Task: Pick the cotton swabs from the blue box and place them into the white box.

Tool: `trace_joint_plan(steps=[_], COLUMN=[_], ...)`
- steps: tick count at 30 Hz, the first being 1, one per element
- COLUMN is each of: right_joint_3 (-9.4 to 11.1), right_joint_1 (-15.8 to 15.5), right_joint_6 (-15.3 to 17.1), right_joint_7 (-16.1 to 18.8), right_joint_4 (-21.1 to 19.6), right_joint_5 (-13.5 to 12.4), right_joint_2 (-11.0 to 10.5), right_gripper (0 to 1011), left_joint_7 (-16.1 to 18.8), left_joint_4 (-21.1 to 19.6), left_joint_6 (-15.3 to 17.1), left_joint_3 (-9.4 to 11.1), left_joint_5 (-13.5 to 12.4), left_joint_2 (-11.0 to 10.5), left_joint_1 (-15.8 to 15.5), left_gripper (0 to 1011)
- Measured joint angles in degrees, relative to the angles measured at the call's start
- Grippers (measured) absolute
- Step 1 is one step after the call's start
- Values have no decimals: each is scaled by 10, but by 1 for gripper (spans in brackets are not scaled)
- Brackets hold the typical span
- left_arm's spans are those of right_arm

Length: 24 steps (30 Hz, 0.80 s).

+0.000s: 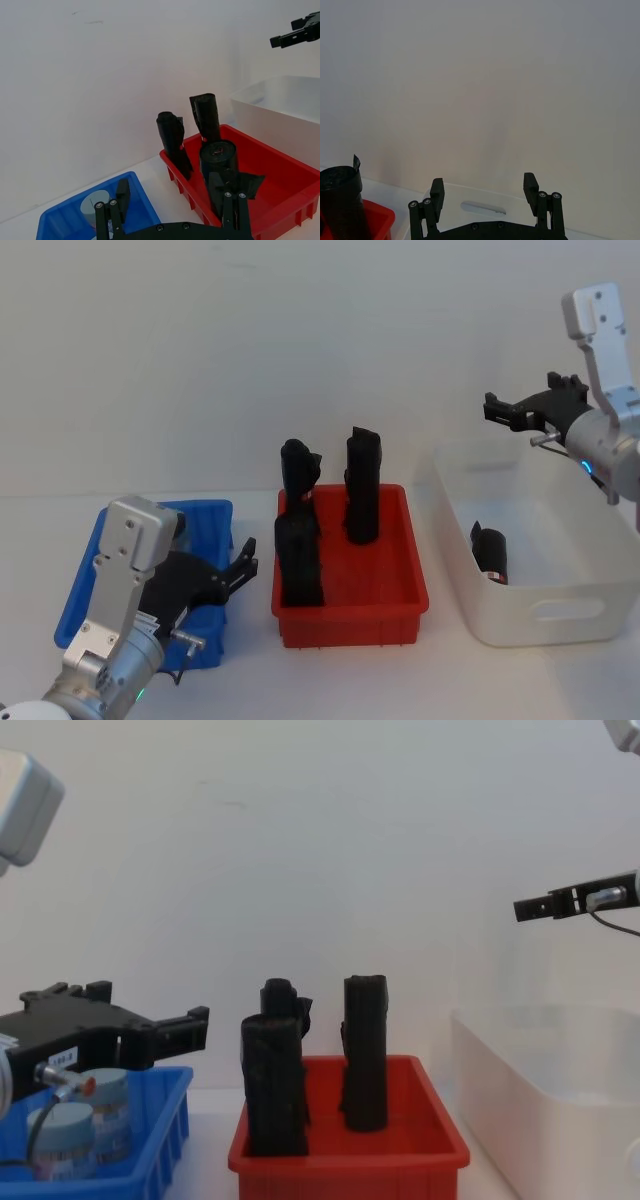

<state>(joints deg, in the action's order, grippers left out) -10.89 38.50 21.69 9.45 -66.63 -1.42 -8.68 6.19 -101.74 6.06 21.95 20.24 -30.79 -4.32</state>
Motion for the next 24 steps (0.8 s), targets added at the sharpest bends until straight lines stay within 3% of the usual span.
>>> trace_joint_plan(steps=[12,24], right_joint_3=[0,0], right_joint_1=[0,0], right_joint_6=[0,0], right_joint_7=[0,0], right_joint_4=[0,0], right_joint_5=[0,0], right_joint_2=[0,0], right_gripper=[1001,1002], left_joint_7=[-25,23], left_joint_4=[41,59], left_joint_6=[12,25], left_joint_3=[0,-7], left_joint_5=[-13,-18], left_joint_2=[27,39], left_joint_1=[-31,-34], left_gripper=[1003,1003])
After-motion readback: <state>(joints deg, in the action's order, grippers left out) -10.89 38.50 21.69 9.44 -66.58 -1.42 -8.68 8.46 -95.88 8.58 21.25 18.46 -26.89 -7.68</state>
